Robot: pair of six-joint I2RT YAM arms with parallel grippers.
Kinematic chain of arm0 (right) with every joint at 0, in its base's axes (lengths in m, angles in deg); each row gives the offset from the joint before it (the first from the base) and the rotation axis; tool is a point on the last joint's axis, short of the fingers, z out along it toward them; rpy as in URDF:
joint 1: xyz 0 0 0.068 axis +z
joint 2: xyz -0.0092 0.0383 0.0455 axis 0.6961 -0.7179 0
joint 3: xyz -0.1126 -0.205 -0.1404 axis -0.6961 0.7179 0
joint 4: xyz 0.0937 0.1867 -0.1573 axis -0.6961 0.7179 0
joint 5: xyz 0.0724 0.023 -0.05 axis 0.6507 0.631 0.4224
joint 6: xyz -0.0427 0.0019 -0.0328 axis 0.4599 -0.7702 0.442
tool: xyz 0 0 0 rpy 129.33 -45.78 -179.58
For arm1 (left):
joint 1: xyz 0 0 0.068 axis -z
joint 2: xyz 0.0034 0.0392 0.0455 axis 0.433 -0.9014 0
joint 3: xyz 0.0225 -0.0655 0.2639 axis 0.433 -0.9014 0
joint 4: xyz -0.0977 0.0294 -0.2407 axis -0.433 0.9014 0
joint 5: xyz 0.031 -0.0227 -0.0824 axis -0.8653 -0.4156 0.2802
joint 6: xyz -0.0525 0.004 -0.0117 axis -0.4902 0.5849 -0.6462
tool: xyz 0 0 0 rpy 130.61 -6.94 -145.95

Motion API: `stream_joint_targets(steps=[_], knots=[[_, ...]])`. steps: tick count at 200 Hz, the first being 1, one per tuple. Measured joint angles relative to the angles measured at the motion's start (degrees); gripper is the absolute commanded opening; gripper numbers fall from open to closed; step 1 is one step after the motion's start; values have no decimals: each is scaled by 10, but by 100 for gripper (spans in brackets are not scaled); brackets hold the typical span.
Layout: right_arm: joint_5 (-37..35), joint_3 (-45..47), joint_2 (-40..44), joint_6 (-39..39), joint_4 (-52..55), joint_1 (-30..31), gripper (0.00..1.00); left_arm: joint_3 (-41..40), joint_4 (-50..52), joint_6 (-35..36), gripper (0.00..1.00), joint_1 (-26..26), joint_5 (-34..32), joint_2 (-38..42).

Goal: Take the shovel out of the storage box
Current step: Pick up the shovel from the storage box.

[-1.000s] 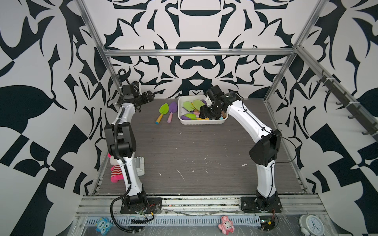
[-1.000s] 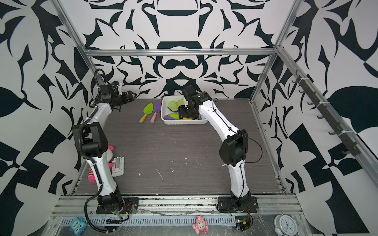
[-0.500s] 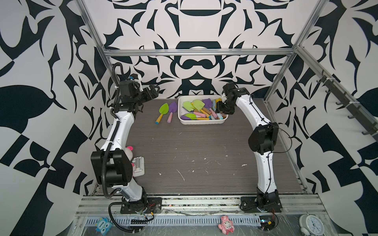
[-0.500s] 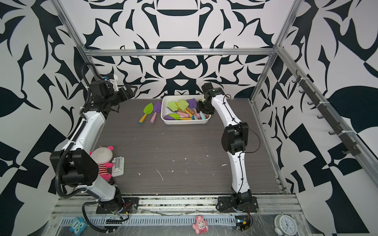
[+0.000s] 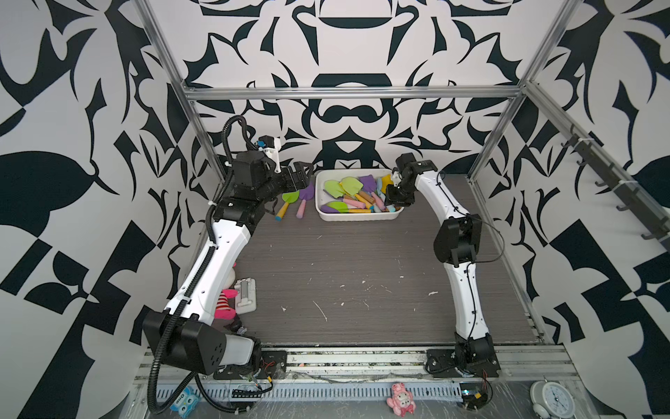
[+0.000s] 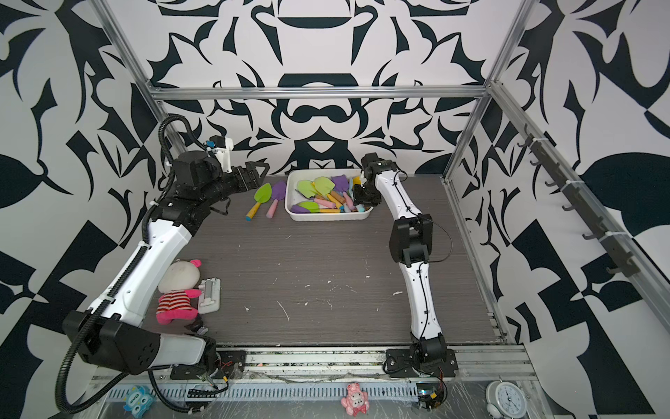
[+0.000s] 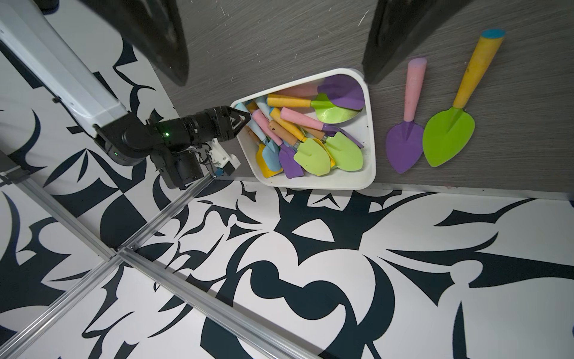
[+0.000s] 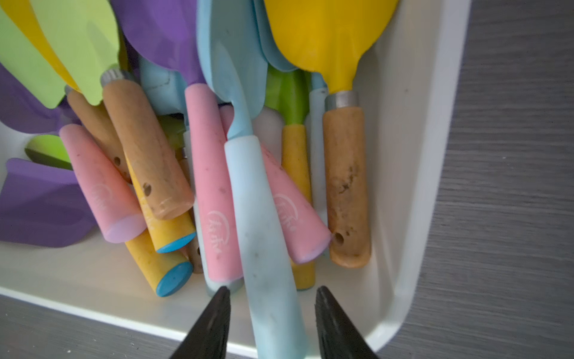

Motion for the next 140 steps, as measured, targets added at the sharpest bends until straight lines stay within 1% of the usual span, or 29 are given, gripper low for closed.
stream_joint_targets(steps=[26,65,86,104,115,137,140], knots=[[3,-3,-12,5,0,-2,37,-5,7,-5,89,18,-12,0],[23,-2,-15,24,-14,1,19,-5,13,-13,88,36,-27,-1],[18,16,-2,24,-25,3,12,1,15,-26,87,45,-29,-13],[17,32,12,28,-30,2,5,15,15,-42,86,53,-28,-33],[16,41,22,32,-30,2,2,24,11,-57,86,59,-26,-48],[10,66,50,38,-34,3,0,38,-1,-90,86,70,-19,-80],[9,70,55,38,-35,3,0,41,-3,-95,82,72,-18,-85]])
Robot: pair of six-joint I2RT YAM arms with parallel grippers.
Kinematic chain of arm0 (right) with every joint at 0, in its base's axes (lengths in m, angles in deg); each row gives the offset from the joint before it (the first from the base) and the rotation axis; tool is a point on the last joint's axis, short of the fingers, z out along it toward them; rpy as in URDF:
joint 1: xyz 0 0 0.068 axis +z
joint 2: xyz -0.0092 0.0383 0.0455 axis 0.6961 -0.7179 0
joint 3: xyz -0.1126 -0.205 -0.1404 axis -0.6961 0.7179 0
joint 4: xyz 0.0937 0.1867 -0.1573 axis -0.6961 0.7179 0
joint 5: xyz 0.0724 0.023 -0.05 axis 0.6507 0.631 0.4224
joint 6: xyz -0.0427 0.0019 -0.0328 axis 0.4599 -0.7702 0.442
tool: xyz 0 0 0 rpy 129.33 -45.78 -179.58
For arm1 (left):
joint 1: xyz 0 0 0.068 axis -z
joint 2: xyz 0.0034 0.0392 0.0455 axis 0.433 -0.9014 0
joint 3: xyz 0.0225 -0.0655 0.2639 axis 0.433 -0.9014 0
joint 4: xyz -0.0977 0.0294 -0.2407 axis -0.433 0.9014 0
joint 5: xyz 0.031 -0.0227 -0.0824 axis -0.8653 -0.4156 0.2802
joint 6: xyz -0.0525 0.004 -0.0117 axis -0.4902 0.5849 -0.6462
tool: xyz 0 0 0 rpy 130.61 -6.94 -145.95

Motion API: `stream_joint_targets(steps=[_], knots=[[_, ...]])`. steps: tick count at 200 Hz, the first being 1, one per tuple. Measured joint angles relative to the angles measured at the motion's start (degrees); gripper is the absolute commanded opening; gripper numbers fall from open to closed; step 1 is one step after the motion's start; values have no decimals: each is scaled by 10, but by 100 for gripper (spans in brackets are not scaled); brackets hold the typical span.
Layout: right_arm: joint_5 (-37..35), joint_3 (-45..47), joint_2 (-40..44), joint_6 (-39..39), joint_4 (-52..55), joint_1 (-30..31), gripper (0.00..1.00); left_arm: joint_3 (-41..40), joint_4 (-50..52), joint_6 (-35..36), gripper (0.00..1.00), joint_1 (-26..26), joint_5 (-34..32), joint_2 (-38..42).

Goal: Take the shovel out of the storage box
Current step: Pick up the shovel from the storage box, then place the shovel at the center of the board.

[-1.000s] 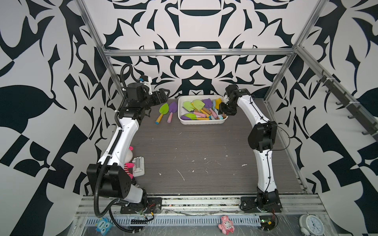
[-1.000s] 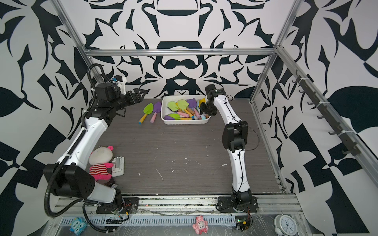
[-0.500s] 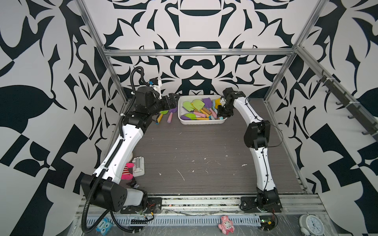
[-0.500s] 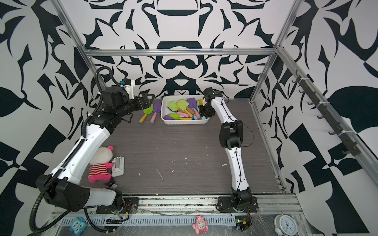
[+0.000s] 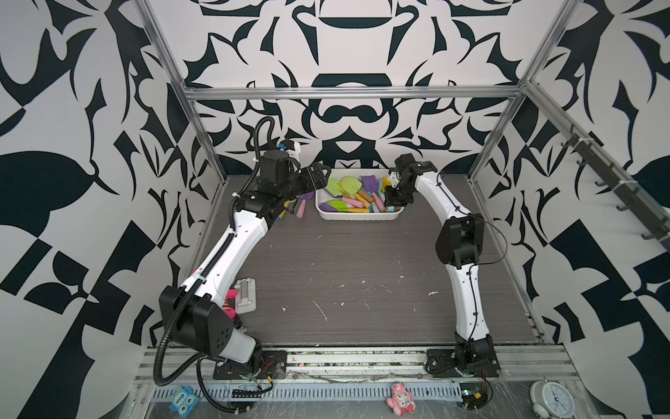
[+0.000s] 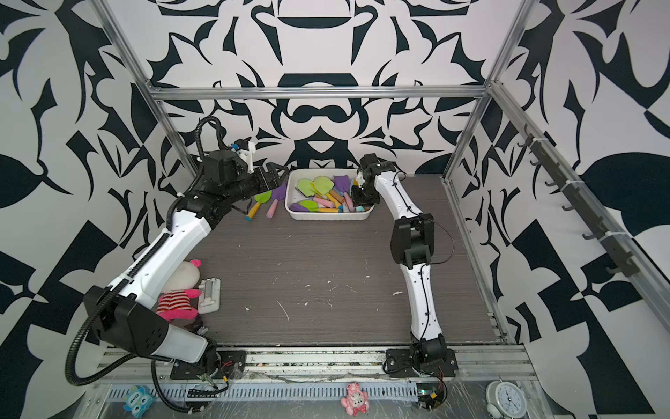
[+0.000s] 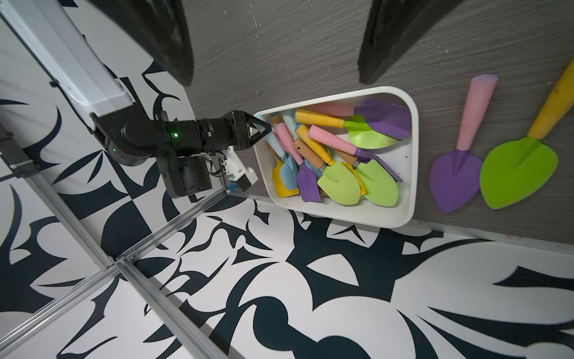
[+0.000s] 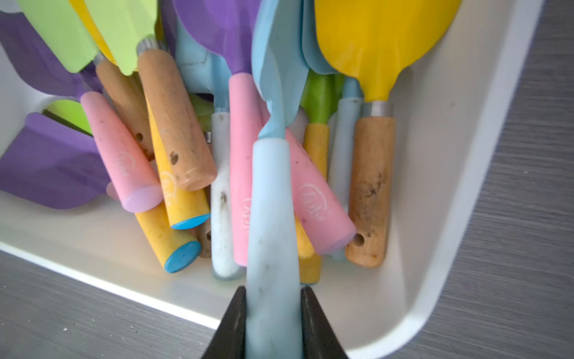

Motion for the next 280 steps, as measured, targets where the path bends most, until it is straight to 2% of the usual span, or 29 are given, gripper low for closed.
stream_joint_targets(steps=[61,140,218,243,280], knots=[[-27,105,104,15,-37,8,0,82,-10,-86,79,19,14,-112],[-59,189,184,40,-106,23,0,201,-1,-169,80,38,43,-242],[-120,332,287,109,-214,126,0,342,89,-212,82,41,52,-331],[-138,373,324,129,-247,156,0,367,125,-218,82,40,52,-348],[-162,401,358,149,-279,170,0,384,167,-220,82,37,51,-369]])
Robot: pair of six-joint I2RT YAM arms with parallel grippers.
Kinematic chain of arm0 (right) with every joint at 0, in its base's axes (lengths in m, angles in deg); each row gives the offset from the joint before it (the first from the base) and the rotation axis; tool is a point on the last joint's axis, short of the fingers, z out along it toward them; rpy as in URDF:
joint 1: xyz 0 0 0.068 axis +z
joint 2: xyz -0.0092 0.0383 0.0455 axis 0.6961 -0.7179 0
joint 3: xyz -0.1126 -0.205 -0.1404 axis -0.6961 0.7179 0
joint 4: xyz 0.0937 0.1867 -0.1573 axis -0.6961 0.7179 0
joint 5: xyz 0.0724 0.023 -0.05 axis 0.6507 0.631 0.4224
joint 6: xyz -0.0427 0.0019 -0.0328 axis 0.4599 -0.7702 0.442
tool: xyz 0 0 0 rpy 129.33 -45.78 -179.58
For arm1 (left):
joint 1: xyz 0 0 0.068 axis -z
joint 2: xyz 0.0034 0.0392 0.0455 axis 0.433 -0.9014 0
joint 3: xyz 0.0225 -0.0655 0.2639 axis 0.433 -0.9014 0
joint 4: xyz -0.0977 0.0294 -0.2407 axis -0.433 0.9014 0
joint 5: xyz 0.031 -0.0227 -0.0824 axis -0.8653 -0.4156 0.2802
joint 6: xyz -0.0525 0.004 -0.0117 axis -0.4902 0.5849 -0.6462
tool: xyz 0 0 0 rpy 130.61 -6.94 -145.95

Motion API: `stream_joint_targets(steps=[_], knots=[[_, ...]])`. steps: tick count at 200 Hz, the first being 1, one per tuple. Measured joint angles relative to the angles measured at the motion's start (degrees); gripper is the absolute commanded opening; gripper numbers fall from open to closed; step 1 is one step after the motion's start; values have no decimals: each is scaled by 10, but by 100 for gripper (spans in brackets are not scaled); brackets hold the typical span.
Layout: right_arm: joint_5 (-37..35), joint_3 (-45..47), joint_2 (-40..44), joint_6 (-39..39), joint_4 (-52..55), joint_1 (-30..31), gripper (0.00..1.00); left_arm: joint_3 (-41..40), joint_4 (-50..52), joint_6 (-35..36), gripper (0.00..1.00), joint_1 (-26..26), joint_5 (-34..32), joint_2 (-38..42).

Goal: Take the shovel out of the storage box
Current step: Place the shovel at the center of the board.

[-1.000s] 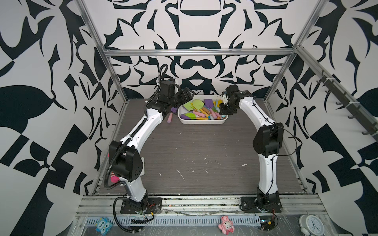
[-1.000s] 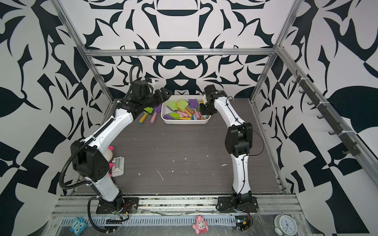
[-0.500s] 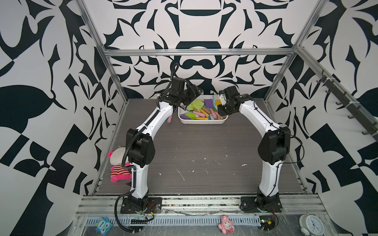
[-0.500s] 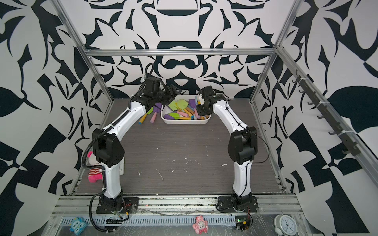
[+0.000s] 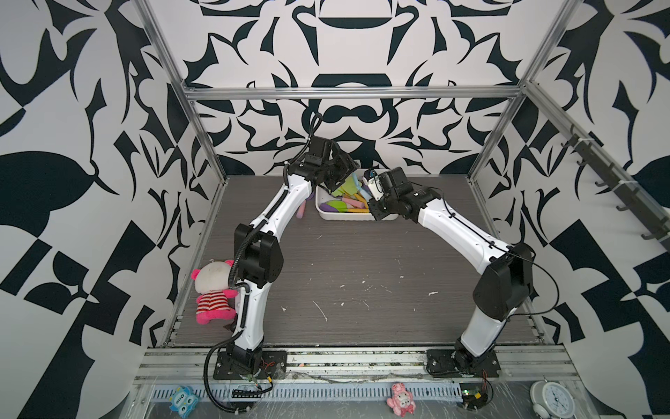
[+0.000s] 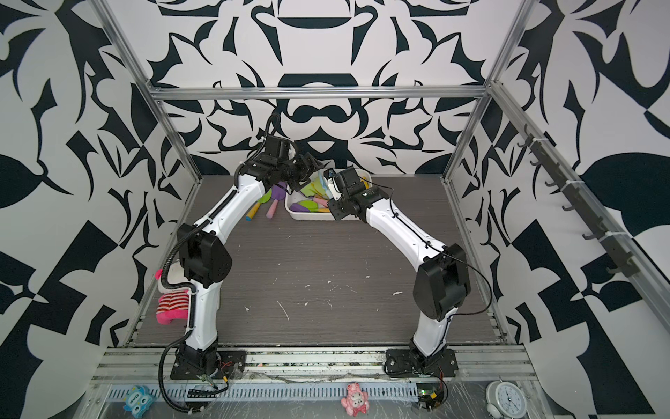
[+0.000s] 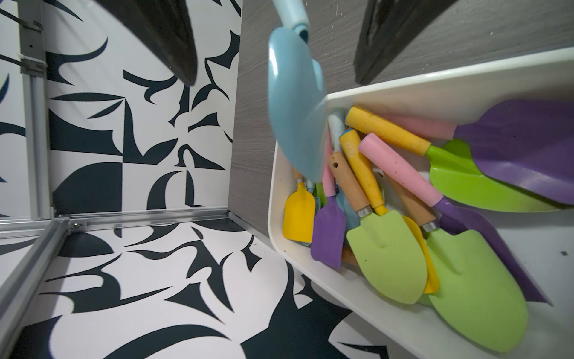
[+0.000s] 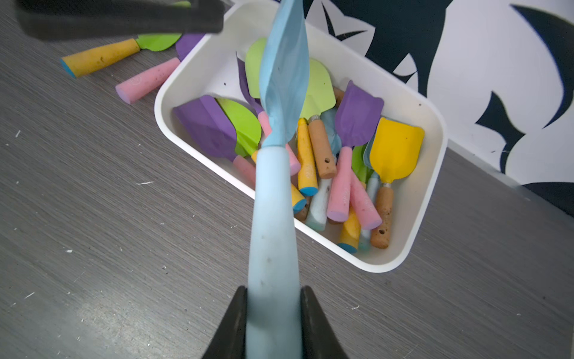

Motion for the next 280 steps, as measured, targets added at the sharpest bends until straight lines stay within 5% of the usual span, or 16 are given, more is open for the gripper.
stream_joint_targets(steps=[84,155,214,230,256,280], knots=[[-42,28,15,35,-22,32,0,1,23,-9,75,-2,1,-10],[-109,32,15,80,-30,69,0,-3,39,-8,29,-3,7,-12],[-161,48,15,130,-40,92,0,-47,45,3,4,-8,7,-11],[-158,55,15,131,-48,92,15,-63,38,5,0,-12,13,-9],[-141,61,19,113,-53,92,55,-108,9,9,0,-16,22,7],[-123,68,39,98,-62,90,75,-145,-16,23,0,-21,32,25]])
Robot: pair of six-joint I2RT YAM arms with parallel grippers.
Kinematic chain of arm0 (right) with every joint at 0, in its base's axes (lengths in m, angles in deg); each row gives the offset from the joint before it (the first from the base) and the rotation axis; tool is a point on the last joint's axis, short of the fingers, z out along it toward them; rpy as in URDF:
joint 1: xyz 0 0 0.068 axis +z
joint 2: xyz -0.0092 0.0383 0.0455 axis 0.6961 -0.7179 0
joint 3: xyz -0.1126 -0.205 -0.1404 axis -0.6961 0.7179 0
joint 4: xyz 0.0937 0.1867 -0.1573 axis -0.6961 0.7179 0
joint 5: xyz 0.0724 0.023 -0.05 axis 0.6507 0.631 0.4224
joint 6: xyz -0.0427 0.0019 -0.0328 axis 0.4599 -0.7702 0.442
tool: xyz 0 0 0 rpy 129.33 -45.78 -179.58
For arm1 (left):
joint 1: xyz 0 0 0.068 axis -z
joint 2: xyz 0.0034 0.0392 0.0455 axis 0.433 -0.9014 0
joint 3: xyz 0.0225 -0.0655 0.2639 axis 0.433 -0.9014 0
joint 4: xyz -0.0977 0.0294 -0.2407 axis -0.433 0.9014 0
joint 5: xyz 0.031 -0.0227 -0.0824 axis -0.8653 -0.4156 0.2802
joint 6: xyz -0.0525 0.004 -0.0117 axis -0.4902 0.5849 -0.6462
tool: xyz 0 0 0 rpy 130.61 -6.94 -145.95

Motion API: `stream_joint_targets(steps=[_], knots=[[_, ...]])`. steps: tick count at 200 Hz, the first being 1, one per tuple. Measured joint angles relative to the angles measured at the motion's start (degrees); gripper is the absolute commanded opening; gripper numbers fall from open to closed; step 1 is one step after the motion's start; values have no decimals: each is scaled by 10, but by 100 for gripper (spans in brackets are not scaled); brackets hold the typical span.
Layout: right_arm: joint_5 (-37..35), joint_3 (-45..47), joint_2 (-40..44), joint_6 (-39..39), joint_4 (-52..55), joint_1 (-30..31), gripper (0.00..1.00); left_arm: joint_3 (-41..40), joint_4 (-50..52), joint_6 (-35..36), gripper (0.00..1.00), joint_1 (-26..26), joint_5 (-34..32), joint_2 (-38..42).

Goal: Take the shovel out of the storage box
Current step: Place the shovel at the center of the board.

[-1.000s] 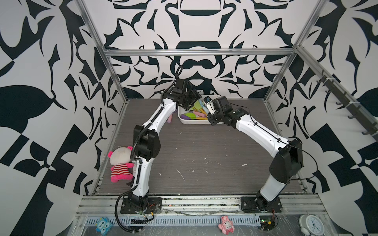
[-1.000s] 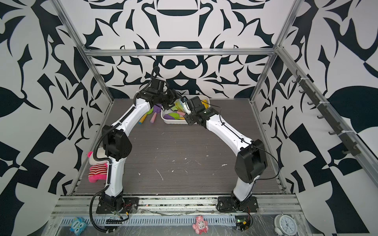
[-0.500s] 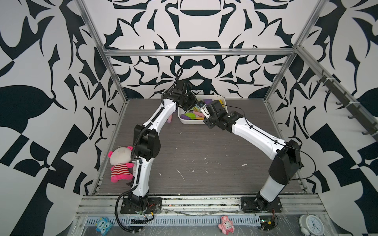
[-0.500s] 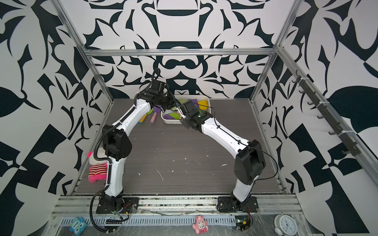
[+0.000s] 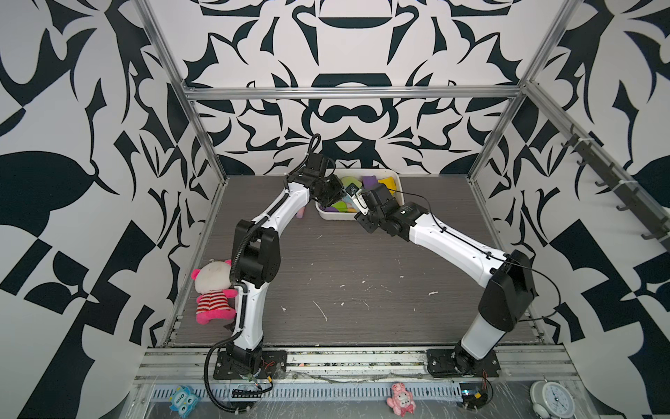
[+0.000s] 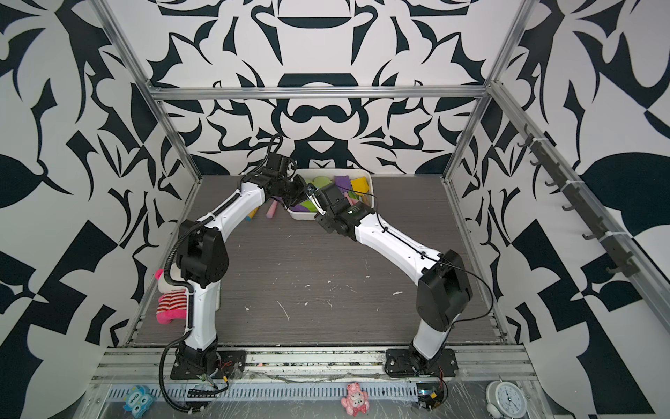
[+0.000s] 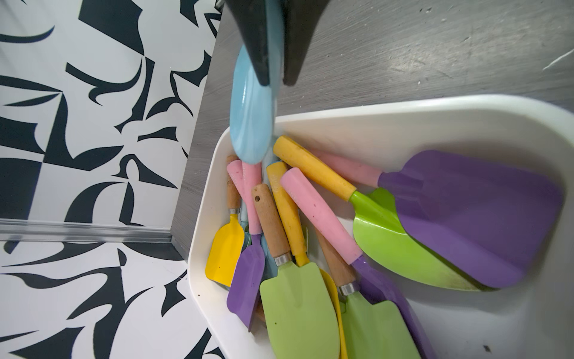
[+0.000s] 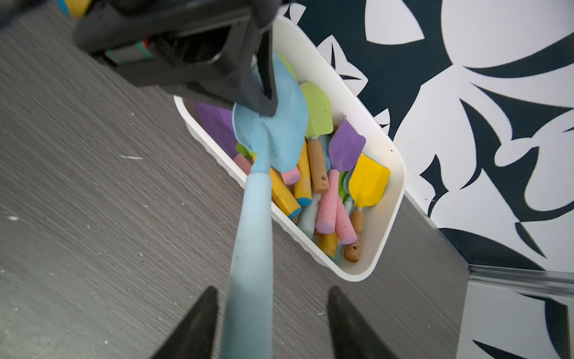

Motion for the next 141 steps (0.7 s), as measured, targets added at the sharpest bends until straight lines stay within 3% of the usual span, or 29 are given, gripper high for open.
stream_joint_targets(steps=[35,64,107,141], knots=[[54,3,52,-47,-11,-17,79,-44,-49,26,0,-9,14,38],[133,-14,70,-115,-7,-73,80,-68,-85,58,0,-11,26,71],[279,-79,42,-239,6,-190,78,-112,-144,106,0,-11,40,111],[395,-119,-3,-310,4,-221,73,-141,-186,132,0,-11,53,127]])
